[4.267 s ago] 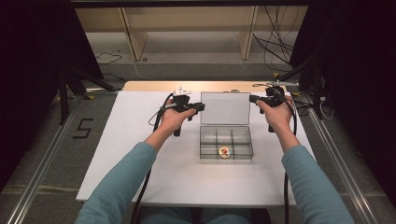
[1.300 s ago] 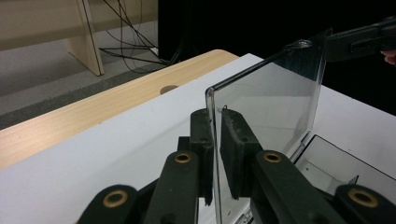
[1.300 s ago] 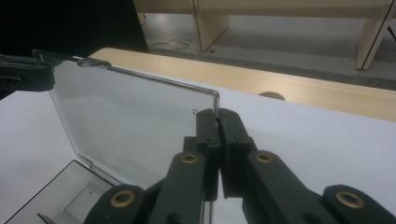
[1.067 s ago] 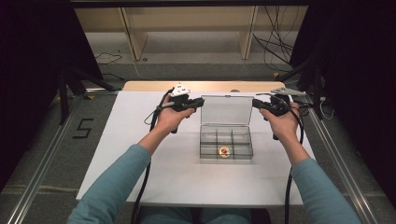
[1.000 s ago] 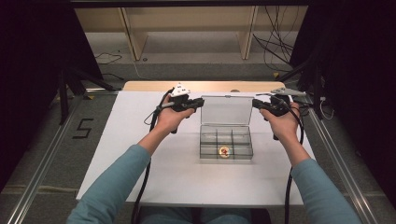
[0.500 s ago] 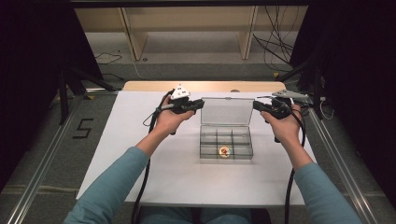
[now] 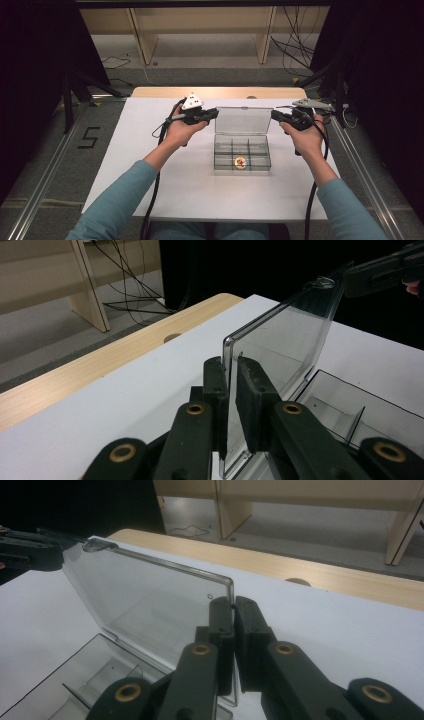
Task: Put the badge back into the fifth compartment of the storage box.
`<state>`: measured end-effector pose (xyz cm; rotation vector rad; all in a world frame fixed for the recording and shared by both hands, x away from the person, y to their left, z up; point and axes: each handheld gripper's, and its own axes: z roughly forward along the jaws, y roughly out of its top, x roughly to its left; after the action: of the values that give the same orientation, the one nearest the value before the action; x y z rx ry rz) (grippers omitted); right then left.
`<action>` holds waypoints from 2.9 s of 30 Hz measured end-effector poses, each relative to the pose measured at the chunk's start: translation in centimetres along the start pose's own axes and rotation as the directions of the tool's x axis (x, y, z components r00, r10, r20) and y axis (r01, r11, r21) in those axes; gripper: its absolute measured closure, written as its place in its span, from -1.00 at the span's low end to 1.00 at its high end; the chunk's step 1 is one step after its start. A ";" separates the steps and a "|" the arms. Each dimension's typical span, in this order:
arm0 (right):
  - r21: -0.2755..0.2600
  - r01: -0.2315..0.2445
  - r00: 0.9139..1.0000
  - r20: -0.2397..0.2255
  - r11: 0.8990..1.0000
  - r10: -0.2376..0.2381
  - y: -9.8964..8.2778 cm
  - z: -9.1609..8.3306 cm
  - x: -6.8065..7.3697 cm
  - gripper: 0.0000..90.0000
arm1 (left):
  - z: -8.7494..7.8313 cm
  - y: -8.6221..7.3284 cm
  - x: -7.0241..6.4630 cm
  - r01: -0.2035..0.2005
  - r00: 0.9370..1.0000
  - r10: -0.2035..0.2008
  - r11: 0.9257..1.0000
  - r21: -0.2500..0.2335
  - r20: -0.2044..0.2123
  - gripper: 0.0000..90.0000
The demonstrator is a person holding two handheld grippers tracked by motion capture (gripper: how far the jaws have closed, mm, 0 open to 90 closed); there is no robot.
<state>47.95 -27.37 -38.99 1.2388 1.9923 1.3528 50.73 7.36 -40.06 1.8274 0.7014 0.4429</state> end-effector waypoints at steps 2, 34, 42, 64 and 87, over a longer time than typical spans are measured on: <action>-0.003 0.002 1.000 0.000 1.000 -0.002 -0.1 -0.1 0.0 0.93 | -0.1 0.0 -0.1 -0.008 1.000 0.008 1.000 0.001 0.002 0.84; -0.009 0.015 1.000 -0.007 1.000 -0.015 -0.9 -1.0 0.7 0.93 | -0.9 -0.5 -1.0 -0.063 0.998 0.063 0.998 -0.004 -0.001 0.82; -0.007 0.013 1.000 -0.006 1.000 -0.014 -1.1 -1.2 0.8 0.93 | -1.0 -0.6 -1.2 -0.072 0.997 0.072 0.997 -0.008 -0.003 0.82; 0.004 0.014 1.000 -0.009 1.000 -0.014 -1.8 -1.4 0.9 0.69 | -1.2 -1.0 -1.6 -0.107 0.994 0.107 0.994 -0.020 -0.011 0.81; 0.069 -0.014 0.999 -0.028 0.997 0.016 -3.8 -1.7 1.1 0.82 | -1.4 -1.3 -1.9 -0.127 0.992 0.127 0.991 -0.031 -0.007 0.81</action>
<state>44.49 -27.75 -41.48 1.2748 2.0693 1.3260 48.12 7.48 -40.74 1.8482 0.5805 0.5397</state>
